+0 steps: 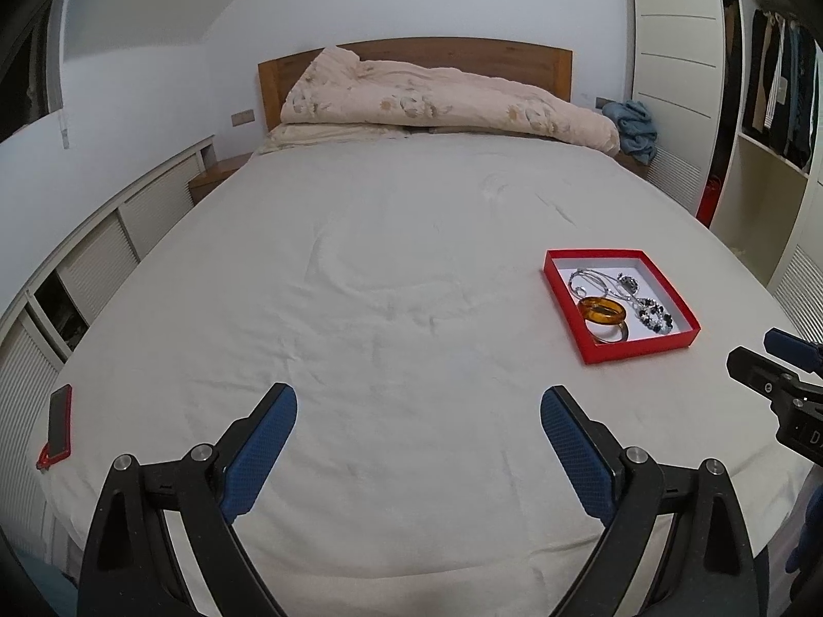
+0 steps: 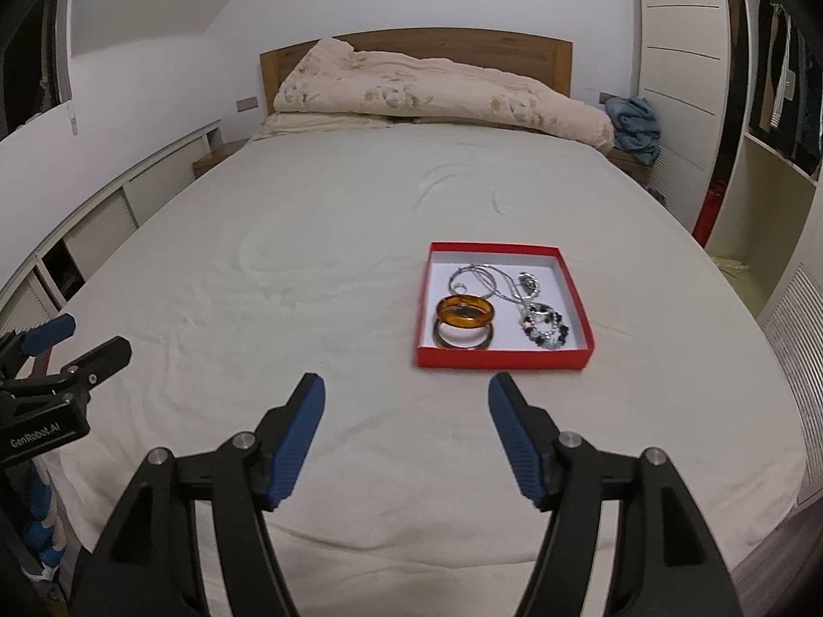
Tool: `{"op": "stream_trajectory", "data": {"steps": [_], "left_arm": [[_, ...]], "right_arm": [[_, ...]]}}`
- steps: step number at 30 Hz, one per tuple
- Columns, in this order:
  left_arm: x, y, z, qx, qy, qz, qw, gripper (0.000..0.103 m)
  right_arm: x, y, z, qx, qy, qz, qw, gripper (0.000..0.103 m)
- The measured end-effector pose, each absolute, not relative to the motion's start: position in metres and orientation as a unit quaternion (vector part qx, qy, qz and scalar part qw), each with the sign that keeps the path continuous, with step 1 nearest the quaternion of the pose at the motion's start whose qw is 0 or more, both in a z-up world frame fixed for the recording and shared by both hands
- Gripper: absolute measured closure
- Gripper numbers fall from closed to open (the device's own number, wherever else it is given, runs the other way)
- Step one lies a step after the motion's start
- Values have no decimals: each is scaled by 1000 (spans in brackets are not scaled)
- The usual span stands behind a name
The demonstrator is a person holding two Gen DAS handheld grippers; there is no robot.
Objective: Organize jewelry
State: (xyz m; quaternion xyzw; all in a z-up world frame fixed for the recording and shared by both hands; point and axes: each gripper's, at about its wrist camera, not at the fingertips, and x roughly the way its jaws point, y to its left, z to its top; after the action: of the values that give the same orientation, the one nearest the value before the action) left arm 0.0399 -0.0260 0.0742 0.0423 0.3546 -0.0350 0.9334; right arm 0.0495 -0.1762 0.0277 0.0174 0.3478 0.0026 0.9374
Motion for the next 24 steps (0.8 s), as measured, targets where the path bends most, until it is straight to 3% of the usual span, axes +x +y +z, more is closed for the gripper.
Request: {"op": "stream_trajectory", "data": {"steps": [24], "left_arm": [[40,-27,65,34,358,-27,933,5]], "right_arm": [[50,-183,19,8,354,-11,935,38]]}}
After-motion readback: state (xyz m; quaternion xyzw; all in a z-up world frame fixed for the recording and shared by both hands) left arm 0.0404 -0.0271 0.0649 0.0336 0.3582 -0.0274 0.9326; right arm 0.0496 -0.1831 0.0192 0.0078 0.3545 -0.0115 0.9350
